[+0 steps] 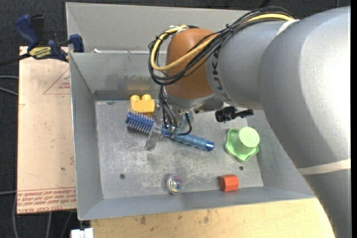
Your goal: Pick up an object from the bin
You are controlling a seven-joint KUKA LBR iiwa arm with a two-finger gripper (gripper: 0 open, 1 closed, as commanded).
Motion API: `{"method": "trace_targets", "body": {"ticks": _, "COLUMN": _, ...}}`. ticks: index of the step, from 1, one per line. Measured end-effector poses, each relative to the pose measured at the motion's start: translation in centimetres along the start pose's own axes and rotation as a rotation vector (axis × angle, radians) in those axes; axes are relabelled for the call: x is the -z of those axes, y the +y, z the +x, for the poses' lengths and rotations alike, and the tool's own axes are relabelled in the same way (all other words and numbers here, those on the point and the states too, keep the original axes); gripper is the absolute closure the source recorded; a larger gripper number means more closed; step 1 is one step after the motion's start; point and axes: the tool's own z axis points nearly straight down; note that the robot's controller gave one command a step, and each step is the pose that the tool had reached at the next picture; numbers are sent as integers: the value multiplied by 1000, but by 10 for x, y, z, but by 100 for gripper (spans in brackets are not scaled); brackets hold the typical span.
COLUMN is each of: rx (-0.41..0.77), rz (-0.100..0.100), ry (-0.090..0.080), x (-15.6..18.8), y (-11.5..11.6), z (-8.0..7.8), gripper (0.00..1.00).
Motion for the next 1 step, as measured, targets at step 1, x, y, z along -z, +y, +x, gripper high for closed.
{"method": "trace_targets", "body": {"ticks": 1, "rx": -141, "rz": 0, "ry": 1, "x": -30, "y": 2, "z": -1, "gripper": 0}}
